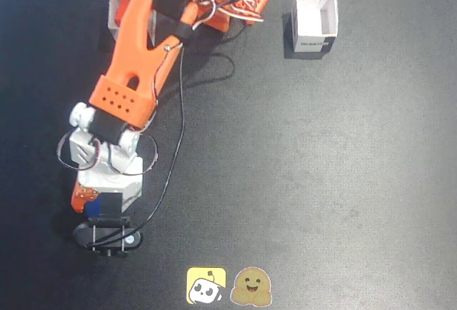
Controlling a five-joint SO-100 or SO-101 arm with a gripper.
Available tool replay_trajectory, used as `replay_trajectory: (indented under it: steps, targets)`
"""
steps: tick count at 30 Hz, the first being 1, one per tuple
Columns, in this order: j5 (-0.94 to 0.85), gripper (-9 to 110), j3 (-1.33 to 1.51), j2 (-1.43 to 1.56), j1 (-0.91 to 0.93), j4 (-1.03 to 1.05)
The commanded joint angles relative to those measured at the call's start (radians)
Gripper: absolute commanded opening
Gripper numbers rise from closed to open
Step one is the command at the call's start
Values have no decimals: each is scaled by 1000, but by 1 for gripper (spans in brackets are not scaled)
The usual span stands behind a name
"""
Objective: Put the red cube in the right box and the blue cube in the left box.
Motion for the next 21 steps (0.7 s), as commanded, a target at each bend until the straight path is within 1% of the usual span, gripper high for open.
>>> replay_trajectory:
  steps: [1,9,21]
  targets:
    - [8,21,-38,12,-2,-29]
    - [12,13,-29,-3,9,-41]
    - [12,11,-41,-11,20,-31]
